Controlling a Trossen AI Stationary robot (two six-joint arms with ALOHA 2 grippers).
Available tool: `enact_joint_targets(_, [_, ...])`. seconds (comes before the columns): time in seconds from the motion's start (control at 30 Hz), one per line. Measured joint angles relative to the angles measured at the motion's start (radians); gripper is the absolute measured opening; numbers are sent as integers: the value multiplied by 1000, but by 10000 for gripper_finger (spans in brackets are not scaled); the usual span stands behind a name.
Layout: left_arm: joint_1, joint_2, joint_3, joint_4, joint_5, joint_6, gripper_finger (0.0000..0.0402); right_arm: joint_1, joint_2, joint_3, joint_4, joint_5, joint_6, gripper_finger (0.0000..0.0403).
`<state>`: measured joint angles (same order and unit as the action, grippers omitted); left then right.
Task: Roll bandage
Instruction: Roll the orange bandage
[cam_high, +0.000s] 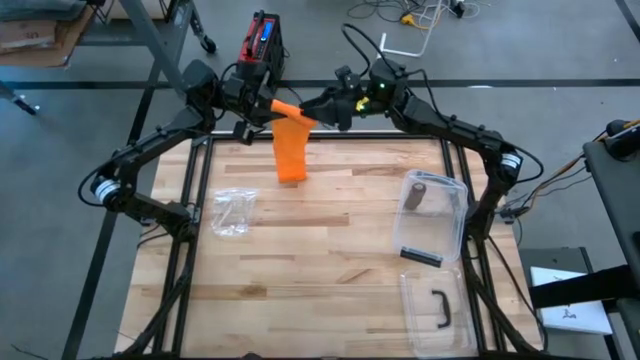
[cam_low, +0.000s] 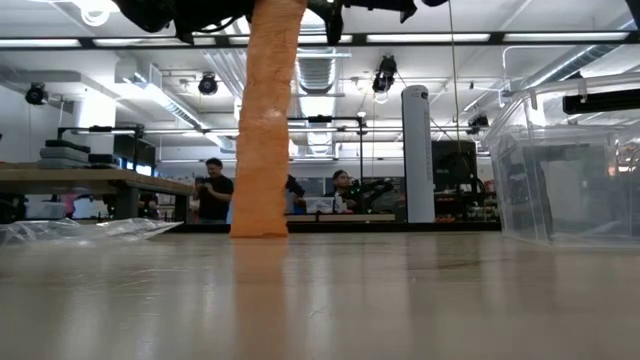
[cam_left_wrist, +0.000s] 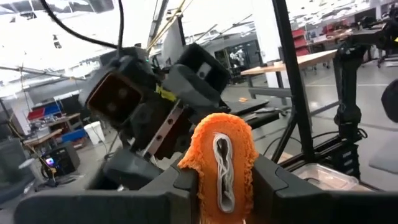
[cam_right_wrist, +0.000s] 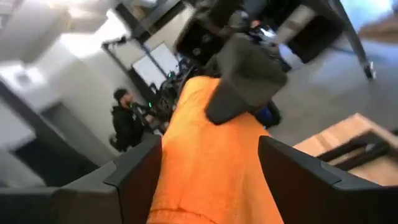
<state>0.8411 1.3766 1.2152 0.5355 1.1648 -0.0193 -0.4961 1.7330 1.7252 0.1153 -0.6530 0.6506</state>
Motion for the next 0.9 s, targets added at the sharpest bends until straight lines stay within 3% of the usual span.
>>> enact_joint_targets(0.1, [0,-1,0,3,-44,-52,65,-1,-5,0,-6,-93,-181,253])
enact_joint_targets(0.2, [5,-10,0,15,-49,-102,57,-1,-24,0,-33,-118,-364,250])
enact_joint_targets(0.4, [9,-35,0,20,-62,-121,61,2,-64,2,-135,-11,-621,251])
enact_joint_targets(0.7, [8,-44,0,23,-138,-129,61,26,-17,0,-153,88,-726,224])
enact_joint_targets(0.9, [7,-44,0,46,-138,-149,64,31,-12,0,-127,236,-744,161])
